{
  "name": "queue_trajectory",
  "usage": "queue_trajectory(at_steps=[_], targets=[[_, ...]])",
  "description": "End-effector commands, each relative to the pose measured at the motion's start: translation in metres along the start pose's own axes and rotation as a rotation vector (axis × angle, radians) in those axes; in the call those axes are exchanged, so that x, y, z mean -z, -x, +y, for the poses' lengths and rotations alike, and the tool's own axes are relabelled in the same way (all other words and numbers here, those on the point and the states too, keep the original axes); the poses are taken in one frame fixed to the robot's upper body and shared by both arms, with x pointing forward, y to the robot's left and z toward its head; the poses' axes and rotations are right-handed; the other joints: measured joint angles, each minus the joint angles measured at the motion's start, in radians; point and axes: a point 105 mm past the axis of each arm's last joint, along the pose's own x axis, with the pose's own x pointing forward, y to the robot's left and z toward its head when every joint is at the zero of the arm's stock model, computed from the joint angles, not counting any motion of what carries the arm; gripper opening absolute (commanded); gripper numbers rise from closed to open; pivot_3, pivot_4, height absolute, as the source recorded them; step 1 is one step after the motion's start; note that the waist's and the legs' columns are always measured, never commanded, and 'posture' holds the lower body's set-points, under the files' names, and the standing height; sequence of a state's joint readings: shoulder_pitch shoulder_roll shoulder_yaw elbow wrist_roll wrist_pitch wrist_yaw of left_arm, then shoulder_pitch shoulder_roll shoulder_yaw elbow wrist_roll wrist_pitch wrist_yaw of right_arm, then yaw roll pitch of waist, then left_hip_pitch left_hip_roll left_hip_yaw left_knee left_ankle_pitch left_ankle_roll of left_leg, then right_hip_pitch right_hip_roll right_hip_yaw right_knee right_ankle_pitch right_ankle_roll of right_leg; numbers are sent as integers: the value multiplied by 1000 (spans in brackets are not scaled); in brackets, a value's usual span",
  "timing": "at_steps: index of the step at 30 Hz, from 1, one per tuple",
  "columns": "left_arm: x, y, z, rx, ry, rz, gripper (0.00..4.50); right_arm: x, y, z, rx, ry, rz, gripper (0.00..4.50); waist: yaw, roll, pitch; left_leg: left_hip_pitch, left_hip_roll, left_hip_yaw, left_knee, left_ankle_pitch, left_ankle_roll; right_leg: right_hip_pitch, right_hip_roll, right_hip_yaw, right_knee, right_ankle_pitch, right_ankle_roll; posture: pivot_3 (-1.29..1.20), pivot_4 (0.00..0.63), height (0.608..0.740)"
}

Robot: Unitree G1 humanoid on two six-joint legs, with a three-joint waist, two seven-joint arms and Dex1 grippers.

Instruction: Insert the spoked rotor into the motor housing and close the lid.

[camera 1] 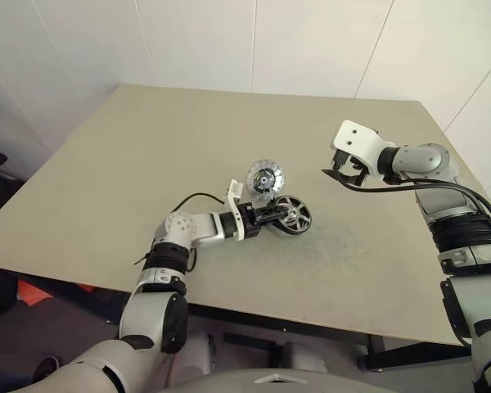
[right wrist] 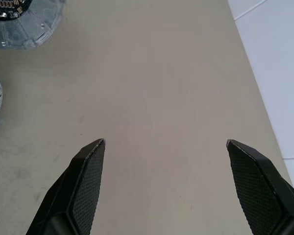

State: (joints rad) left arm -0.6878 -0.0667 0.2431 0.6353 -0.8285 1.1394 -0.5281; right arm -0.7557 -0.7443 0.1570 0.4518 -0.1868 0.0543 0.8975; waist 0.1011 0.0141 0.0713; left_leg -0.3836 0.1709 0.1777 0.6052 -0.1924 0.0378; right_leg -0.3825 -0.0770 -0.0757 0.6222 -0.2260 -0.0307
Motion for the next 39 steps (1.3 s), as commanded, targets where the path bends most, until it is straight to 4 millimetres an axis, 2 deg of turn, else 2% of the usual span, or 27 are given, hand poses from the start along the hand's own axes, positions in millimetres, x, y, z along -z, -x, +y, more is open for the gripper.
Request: queue_trajectory(at_steps=[1,8,17,25,30,32,37,39], targets=[[-8,-5,-11,46,-13,-35,404,-14,7,-13,50,18,-50,4500,0,0,0,0,0,0,0,0,0,0,0,0,0,0,0,0,0,740],[-23,-2,-26,159,28,-132,404,-15,5,-12,43,25,-51,4500,0,0,0,0,0,0,2,0,0,1,0,0,1,0,0,0,0,740],[-21,-1,-24,146,45,-119,404,-17,3,-12,39,27,-55,4500,-1,0,0,0,0,0,2,-1,1,1,0,0,1,0,0,0,0,740],[-5,-9,4,10,99,-57,404,-17,3,-10,37,25,-58,4500,-1,0,0,0,0,0,2,-1,1,1,0,0,1,0,0,0,0,740],[-7,-10,9,-13,89,-78,404,-15,5,-10,38,26,-54,4500,0,0,0,1,0,0,2,-1,1,2,0,0,1,0,0,0,0,740],[-8,-9,8,-2,75,-85,1129,-15,5,-10,39,28,-52,4500,0,0,0,3,0,0,2,-1,1,4,0,0,1,0,0,0,0,740],[-11,-6,5,-1,63,-92,2570,-15,5,-11,40,28,-54,4500,-1,0,0,10,0,0,1,-3,-3,13,0,0,-2,0,0,0,0,740],[-12,-1,1,11,44,-80,2570,-16,4,-11,41,29,-56,4500,-2,0,0,13,0,0,1,-3,-3,15,0,0,-3,0,1,0,0,740]])
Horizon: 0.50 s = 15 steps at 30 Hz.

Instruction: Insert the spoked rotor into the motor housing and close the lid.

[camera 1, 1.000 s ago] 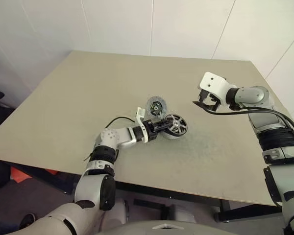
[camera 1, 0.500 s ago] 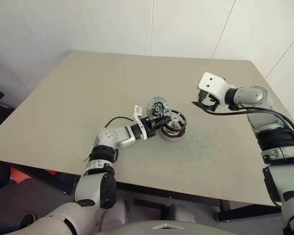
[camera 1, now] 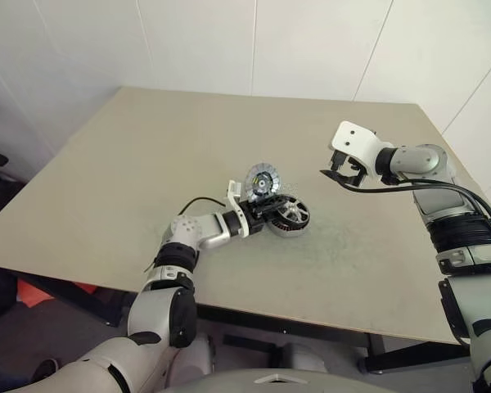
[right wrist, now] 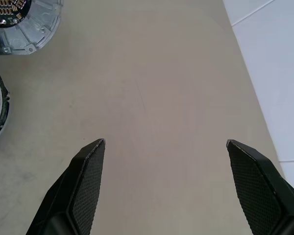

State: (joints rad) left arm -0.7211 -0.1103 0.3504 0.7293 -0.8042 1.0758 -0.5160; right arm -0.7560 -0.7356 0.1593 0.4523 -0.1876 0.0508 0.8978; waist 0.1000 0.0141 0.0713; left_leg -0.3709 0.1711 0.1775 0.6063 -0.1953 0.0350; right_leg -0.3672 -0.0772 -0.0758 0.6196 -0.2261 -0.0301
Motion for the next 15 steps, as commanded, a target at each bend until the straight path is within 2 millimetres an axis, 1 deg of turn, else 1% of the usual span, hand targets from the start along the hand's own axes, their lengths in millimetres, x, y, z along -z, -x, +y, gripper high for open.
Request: queue_trajectory(at_steps=[1,8,10,12,15], targets=[[-2,7,-5,-11,-50,27,2570,-14,6,-13,47,28,-49,4500,-1,0,0,0,0,0,0,0,0,0,0,0,0,0,0,0,0,740],[-2,38,2,-90,-93,48,2570,-15,5,-11,42,29,-55,4500,-4,0,0,0,1,1,-3,1,-2,-2,0,-1,0,0,0,0,0,740],[-4,49,1,-96,-109,35,2570,-17,3,-9,34,27,-62,4500,-4,0,0,0,1,1,-4,1,-2,-3,0,-1,0,0,0,0,0,740],[-5,55,-1,-96,-127,26,2570,-19,3,-7,25,24,-71,4500,-4,0,0,-1,1,1,-4,1,-2,-4,0,-1,0,0,0,0,0,740],[-5,67,-7,-102,-216,12,2570,-33,4,2,-25,-21,-153,4500,-4,0,0,-3,1,1,-5,1,-2,-5,0,-1,0,0,0,0,0,740]])
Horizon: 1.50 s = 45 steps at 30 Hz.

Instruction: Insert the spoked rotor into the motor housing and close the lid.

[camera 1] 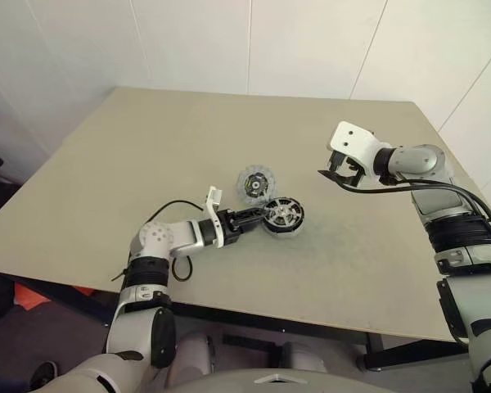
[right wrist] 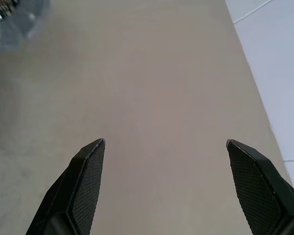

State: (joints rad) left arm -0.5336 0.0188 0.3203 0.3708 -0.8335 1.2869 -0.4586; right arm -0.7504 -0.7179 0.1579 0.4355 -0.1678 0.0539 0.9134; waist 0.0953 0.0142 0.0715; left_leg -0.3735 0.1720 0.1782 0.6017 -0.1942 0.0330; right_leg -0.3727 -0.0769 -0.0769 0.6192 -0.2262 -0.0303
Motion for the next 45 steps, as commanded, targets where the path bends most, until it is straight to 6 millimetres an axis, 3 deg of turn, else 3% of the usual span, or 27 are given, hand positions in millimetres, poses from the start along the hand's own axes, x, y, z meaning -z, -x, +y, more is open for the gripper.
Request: queue_trajectory(at_steps=[1,5,16,29,34,38,40,43,45], targets=[[-6,12,-15,14,-125,-30,2570,-33,8,2,-27,-26,-152,4500,1,0,0,-1,0,0,0,0,0,-1,0,0,0,0,0,0,0,740],[-15,21,-21,8,-192,-89,2570,-40,13,21,-102,-81,-205,4500,6,1,0,-2,0,0,0,0,0,0,0,0,0,0,0,0,0,740],[-28,36,-9,-66,-241,-181,2570,-23,23,82,-286,-224,-192,4500,2,1,0,1,-1,-1,-3,1,-2,2,0,1,-3,0,1,0,0,740],[-22,32,2,-106,-232,-160,2570,-45,4,83,-272,-247,-243,4500,2,1,0,3,0,-1,-5,4,-6,2,1,0,-5,-2,3,0,0,740],[-23,35,3,-116,-241,-173,2570,-41,-3,90,-297,-261,-213,4500,2,1,0,3,0,-1,-7,3,-5,2,1,0,-6,-2,3,0,0,740],[-32,43,-6,-114,-338,-203,2603,-22,-7,93,-268,-232,-128,3598,2,1,0,2,0,-1,-7,3,-5,2,1,0,-6,-1,3,0,0,740],[-35,45,-9,-111,-376,-215,2603,-17,-8,93,-261,-225,-106,3598,1,1,0,2,0,-1,-7,3,-5,2,1,0,-6,-1,3,0,0,740],[-45,53,-12,-171,-567,-230,2603,-17,-6,89,-261,-283,-124,3598,2,1,1,2,0,-1,-7,3,-6,2,2,0,-6,-2,3,0,0,740],[-50,56,-15,-186,-636,-243,2603,-17,-5,91,-274,-314,-144,3019,1,1,1,3,0,-1,-7,3,-6,2,2,0,-6,-2,3,0,0,740]])
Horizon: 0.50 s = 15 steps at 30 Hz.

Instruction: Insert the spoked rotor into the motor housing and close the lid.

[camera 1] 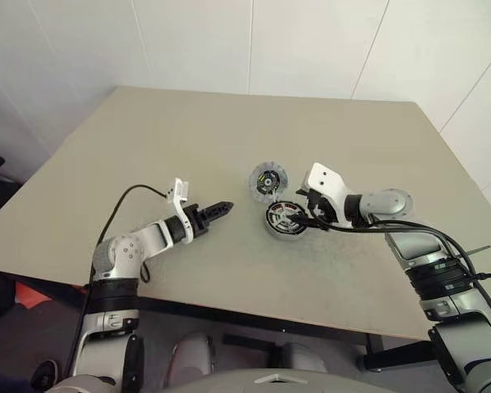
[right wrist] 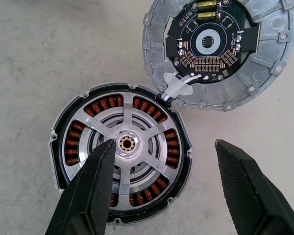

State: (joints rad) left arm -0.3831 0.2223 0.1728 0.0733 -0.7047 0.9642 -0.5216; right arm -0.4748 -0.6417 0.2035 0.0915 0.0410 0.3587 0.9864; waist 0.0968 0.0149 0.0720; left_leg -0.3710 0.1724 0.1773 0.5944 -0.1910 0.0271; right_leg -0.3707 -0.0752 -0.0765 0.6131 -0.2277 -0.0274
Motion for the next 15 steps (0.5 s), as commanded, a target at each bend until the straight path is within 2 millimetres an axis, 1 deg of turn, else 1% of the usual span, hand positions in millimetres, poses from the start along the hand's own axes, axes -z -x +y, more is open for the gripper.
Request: queue_trajectory(at_steps=[1,3,5,8,13,15], targets=[[-20,3,-9,19,-151,-63,2603,-11,7,-5,10,-23,-68,2698,0,0,0,0,0,0,0,0,0,0,0,0,0,0,0,0,0,740],[-25,3,-7,6,-176,-85,2603,-16,8,-2,-7,-51,-104,2085,0,0,0,0,0,0,0,0,0,1,0,0,0,0,0,0,0,740],[-28,4,-3,-15,-198,-101,2603,-18,9,1,-19,-60,-118,1358,0,0,0,0,0,0,0,0,0,1,0,0,0,0,0,0,0,740],[-27,4,-2,-18,-207,-106,2603,-13,8,-2,9,-42,-92,360,0,0,0,0,0,0,0,0,0,0,0,0,0,0,0,0,0,740],[-26,2,-1,-25,-225,-104,2603,-10,4,2,-6,-54,-91,360,0,0,0,0,0,0,0,0,0,1,0,0,0,0,0,0,0,740],[-25,1,-1,-26,-228,-103,2603,-2,-2,6,-15,-73,-67,360,0,0,0,0,0,0,0,0,0,0,0,0,0,0,0,0,0,740]])
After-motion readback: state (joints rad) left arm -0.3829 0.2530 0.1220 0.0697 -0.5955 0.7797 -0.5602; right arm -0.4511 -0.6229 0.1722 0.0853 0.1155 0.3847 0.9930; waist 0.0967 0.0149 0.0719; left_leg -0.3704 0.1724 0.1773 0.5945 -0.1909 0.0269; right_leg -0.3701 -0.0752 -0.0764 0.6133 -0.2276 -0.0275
